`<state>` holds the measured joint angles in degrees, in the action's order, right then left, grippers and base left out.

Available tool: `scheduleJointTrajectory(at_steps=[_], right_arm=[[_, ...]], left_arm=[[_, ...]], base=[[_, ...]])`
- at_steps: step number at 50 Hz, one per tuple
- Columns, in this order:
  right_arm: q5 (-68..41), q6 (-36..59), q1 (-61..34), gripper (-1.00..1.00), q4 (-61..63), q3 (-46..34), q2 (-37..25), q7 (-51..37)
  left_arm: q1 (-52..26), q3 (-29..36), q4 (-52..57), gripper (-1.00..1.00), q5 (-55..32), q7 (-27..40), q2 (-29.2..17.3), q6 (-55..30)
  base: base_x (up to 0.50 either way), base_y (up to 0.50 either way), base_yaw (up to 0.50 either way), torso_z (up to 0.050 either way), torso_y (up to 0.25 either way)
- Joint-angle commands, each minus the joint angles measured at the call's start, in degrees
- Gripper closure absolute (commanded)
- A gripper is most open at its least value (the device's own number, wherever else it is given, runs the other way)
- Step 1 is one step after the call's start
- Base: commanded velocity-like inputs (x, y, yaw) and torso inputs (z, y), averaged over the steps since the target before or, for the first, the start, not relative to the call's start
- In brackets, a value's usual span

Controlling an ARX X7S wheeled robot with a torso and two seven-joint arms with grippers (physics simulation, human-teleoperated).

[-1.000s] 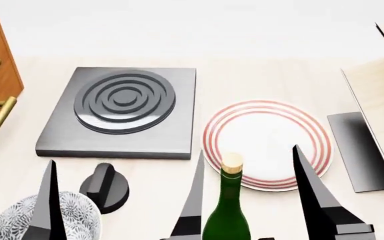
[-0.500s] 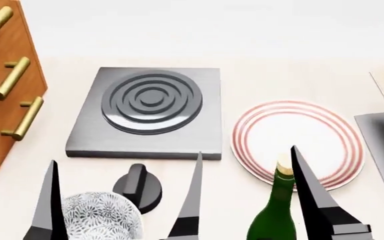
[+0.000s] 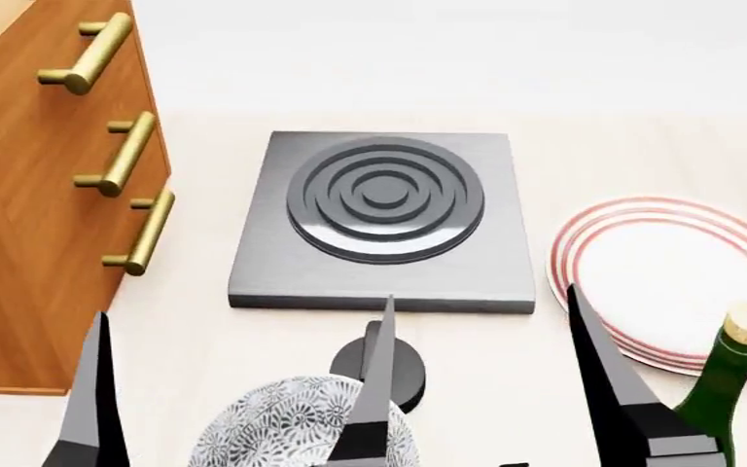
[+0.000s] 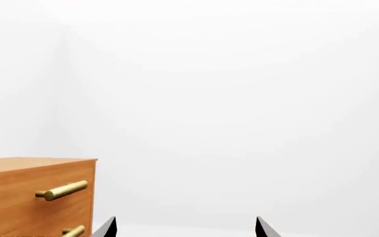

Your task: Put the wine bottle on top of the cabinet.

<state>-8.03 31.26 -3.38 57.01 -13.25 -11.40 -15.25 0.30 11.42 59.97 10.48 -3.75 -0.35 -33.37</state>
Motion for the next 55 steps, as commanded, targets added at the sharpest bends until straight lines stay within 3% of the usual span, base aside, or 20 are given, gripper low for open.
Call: scheduleJointTrajectory(at_steps=[1,10,26,39,55], right_arm=[[1.72,0.08,0.0,-1.0,-0.55,-1.47,-1.42,-1.04],[4.96,2.34,-0.82,-1.0,-2.26,0.9,-4.12,-2.94],[-1.16,9.6,-8.69,-1.0,-5.39,15.51,-6.57,-1.51],[-1.78,4.04,-7.22,-1.0,-15.11,21.12,-7.01,-1.13],[-2.14,-2.41,-5.41,-1.0,-24.91,21.96,-5.35,-0.92]], left_arm=[[0.07,0.09,-0.02,-1.0,-0.08,0.15,-0.07,-0.12],[0.07,0.36,-0.05,-1.0,-0.6,0.65,-0.31,-0.4],[0.09,0.2,-0.01,-1.0,-0.35,0.06,-0.02,-0.66],[0.22,0.33,-0.02,-1.0,-0.45,0.3,-0.12,-0.48],[0.42,0.67,-0.01,-1.0,-0.18,0.16,-0.03,-0.39]], base=[[0.0,0.0,0.0,0.0,0.0],[0.0,0.0,0.0,0.0,0.0],[0.0,0.0,0.0,0.0,0.0],[0.0,0.0,0.0,0.0,0.0],[0.0,0.0,0.0,0.0,0.0]])
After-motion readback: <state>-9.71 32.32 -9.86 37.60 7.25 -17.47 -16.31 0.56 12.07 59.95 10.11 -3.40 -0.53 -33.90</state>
